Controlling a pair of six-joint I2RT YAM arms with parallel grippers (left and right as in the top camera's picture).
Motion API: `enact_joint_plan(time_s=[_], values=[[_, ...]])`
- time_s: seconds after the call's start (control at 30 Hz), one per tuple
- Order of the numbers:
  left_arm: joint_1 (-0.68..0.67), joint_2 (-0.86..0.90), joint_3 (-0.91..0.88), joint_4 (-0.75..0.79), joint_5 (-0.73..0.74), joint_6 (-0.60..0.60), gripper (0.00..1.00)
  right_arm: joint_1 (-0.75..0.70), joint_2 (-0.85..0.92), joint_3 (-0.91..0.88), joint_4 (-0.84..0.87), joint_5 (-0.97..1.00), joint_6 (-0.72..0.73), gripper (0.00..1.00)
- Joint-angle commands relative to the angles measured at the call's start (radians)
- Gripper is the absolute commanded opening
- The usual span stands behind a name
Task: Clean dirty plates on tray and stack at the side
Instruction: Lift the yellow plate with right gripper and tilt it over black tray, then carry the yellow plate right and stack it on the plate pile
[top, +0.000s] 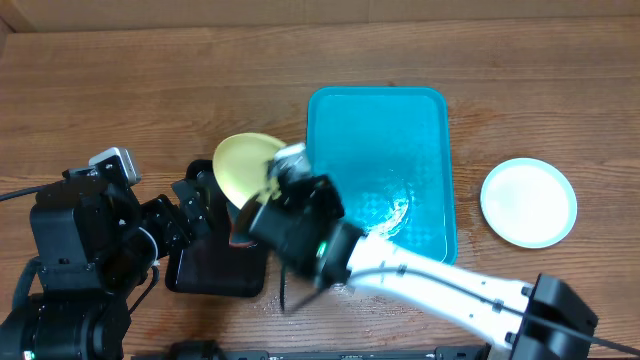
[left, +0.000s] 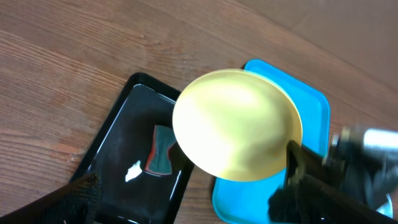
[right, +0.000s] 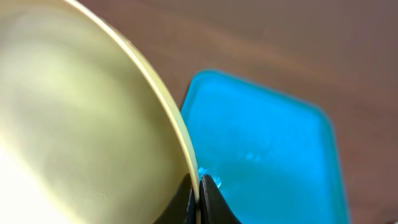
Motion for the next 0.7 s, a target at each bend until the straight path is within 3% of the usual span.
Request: enact_joint_plan(time_s=[0.0,0.27,0.43,0.67], values=[[0.005,-0.001,0.012,0.001,0.007,0.019,1.0,-0.179,-0.065,0.014,-0.004,-0.401,0.137,0.04],[0.005,-0.001,0.012,0.001,0.007,0.019,1.0,-0.664,-0.169,0.014,-0.138,-0.924,0.108,0.04],[0.005,-0.001,0.012,0.001,0.007,0.019,1.0,-0.947,-0.124,-0.014,-0.315,-0.989,-0.007,0.04],[0.005,-0.001,0.012,0.001,0.007,0.019,1.0,-1.004,-0.058,-0.164,-0.254,-0.993,-0.089,0.04]])
